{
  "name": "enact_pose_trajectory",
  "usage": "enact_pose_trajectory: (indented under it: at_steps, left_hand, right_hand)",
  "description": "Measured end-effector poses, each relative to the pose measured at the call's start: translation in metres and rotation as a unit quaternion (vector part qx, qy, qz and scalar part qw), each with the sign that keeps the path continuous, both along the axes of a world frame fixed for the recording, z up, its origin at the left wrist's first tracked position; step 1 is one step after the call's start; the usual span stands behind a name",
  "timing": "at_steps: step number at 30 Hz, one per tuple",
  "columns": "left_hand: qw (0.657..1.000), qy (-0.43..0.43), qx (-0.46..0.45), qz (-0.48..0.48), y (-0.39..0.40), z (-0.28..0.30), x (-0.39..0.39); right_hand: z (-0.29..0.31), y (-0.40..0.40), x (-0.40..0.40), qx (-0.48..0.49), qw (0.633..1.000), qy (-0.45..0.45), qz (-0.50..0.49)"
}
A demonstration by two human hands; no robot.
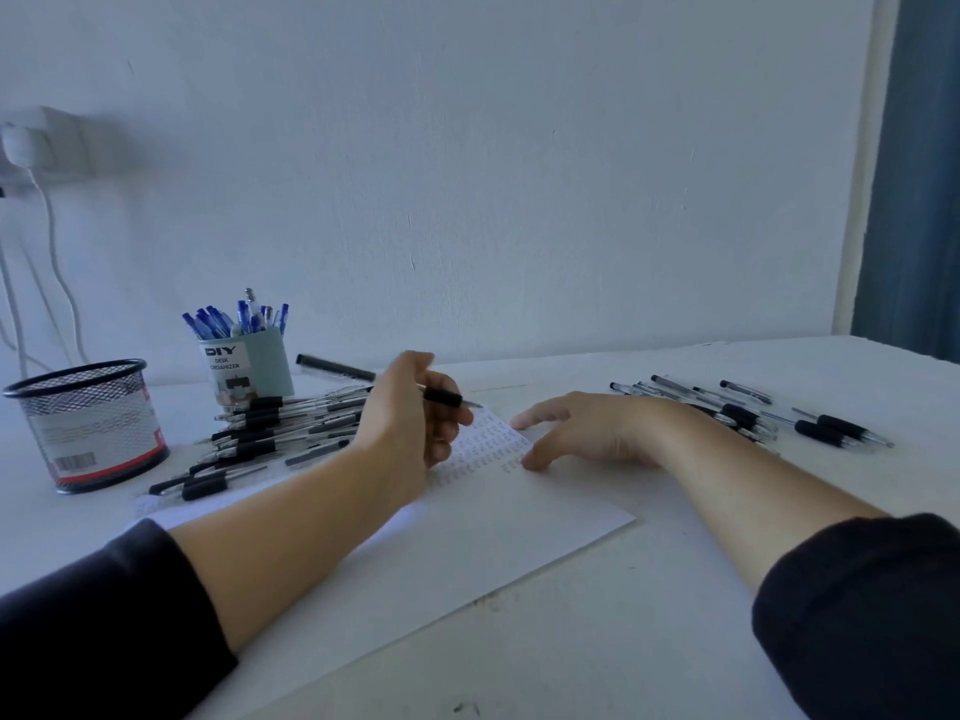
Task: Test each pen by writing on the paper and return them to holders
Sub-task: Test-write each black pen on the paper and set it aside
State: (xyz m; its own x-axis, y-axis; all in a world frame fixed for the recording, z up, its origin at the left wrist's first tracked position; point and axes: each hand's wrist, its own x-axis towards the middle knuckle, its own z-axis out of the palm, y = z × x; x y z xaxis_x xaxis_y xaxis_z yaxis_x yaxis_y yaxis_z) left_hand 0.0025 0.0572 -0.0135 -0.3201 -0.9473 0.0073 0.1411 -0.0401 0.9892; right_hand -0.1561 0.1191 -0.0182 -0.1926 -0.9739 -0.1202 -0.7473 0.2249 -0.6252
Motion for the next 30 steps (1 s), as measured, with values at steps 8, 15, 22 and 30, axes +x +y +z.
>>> enact_pose_trajectory:
  at_steps: [8,15,22,30]
  left_hand:
    - [0.996,-0.041,-0.053,0.058,-0.008,0.006,0.007]
    - [0.998,-0.002,-0.053,0.034,-0.001,0.005,0.004]
    - [0.999,0.017,-0.027,0.036,0.002,0.009,0.008]
    - [0.996,0.010,-0.056,0.071,-0.007,0.005,0.005]
  right_hand:
    - [0.001,-0.003,-0.008,-0.021,0.992,-0.100,-0.078]
    - [0.001,-0.003,-0.006,-0.023,0.991,-0.100,-0.082]
    - [0.003,-0.003,-0.001,-0.020,0.994,-0.077,-0.079]
    - [0.004,-0.001,0.003,-0.106,0.989,-0.066,-0.076]
